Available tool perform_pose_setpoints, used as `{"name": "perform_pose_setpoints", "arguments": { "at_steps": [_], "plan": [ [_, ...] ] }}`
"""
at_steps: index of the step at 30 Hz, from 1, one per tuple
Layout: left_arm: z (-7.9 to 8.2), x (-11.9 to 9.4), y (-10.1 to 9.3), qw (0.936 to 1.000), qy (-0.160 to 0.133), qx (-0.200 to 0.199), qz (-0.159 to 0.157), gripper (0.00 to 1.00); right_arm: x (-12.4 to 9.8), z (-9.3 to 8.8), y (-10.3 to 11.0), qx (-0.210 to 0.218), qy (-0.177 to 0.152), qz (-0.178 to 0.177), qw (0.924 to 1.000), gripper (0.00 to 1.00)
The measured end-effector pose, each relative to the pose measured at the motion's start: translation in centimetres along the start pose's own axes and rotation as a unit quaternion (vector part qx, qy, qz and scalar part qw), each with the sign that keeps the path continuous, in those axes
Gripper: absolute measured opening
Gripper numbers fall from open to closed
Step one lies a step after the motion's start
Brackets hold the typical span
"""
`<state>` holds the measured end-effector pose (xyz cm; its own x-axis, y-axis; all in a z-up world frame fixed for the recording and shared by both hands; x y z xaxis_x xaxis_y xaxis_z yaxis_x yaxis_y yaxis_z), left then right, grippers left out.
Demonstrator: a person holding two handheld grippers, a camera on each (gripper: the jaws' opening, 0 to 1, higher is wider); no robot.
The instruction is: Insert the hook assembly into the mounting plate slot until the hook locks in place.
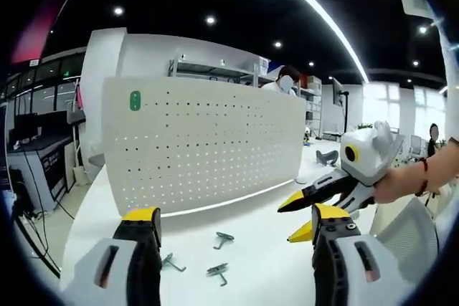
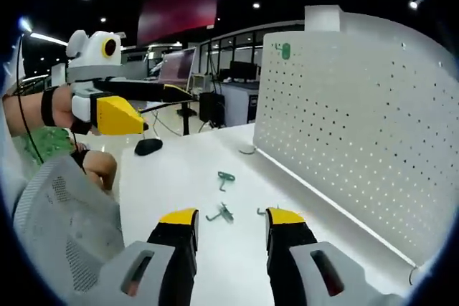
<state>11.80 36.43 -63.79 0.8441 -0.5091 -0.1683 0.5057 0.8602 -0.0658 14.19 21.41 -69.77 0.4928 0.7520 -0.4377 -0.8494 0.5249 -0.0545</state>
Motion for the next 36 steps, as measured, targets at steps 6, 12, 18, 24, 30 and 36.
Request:
{"name": "perform_pose_setpoints", "arguments": {
  "at_steps": [6, 12, 18, 24, 30, 36],
  "plan": [
    [-1.0, -0.5, -0.1, 0.9999, 0.006, -0.010, 0.002, 0.90, 1.1, -0.5, 0.1, -0.006, 0.016, 0.010, 0.9998, 0.36],
    [-1.7, -0.9, -0.3, 0.9997, 0.015, -0.018, 0.004, 0.90, 2.3, -1.2, 0.0, -0.012, 0.039, 0.020, 0.9990, 0.34],
    [-2.2, -1.2, -0.4, 0.9995, 0.022, -0.022, 0.003, 0.94, 3.5, -1.7, -0.2, -0.021, 0.055, 0.033, 0.9977, 0.34],
    [-2.5, -1.4, -0.5, 0.9994, 0.025, -0.025, -0.001, 0.96, 4.6, -2.2, -0.7, -0.026, 0.070, 0.041, 0.9964, 0.33],
    [-3.1, -1.4, -0.6, 0.9990, 0.032, -0.031, 0.001, 0.96, 5.5, -2.4, -0.7, -0.037, 0.081, 0.053, 0.9947, 0.30],
    [-3.4, -1.4, -0.9, 0.9984, 0.037, -0.043, -0.007, 0.95, 7.0, -3.3, -0.5, -0.051, 0.101, 0.063, 0.9916, 0.29]
  ]
}}
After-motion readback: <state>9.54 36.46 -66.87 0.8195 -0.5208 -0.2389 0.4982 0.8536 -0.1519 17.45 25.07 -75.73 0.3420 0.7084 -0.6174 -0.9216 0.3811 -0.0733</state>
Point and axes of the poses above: the point that each gripper's makers call its tool centre point, and the gripper's own axes: x roughly forward along the fingers, y roughly to its left, z roughly out of its top, the point moved 5 cm from there along -x, roughly backward along the fingers, and after that the axes turned 3 degrees about z, right-handed, at the moved point
